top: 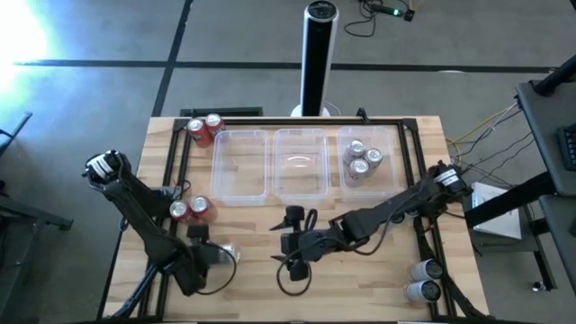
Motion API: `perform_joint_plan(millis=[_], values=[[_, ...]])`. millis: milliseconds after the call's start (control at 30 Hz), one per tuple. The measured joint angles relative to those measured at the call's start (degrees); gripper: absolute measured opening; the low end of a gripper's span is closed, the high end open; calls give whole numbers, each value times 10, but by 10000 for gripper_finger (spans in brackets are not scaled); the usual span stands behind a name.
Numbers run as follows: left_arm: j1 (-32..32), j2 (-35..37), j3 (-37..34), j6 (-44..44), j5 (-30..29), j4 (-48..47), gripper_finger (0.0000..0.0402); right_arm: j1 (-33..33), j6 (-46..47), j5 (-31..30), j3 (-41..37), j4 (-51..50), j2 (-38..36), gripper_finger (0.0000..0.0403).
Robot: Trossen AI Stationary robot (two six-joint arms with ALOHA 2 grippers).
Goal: Sort soda cans
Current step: Put the red-silver soda can into the right transparent bin
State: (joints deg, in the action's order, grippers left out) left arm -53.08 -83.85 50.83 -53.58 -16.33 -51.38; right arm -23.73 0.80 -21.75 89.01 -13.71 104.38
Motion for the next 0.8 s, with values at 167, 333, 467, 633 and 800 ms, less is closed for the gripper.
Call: perform_joint_plan(millis=[167,333,467,633,800], values=[[15,2,56,-6,-146,11,288,-13,41,-10,9,-9,0,336],[34,-15,75,58,-252,72,288,-30,37,-77,9,67,26,336],[41,-26,71,123,-339,157,288,-34,23,-91,11,104,40,336],[38,-33,61,183,-441,228,288,-36,22,-101,7,154,45,336],[37,-33,41,255,-475,322,288,-38,-21,-101,-16,276,46,336]])
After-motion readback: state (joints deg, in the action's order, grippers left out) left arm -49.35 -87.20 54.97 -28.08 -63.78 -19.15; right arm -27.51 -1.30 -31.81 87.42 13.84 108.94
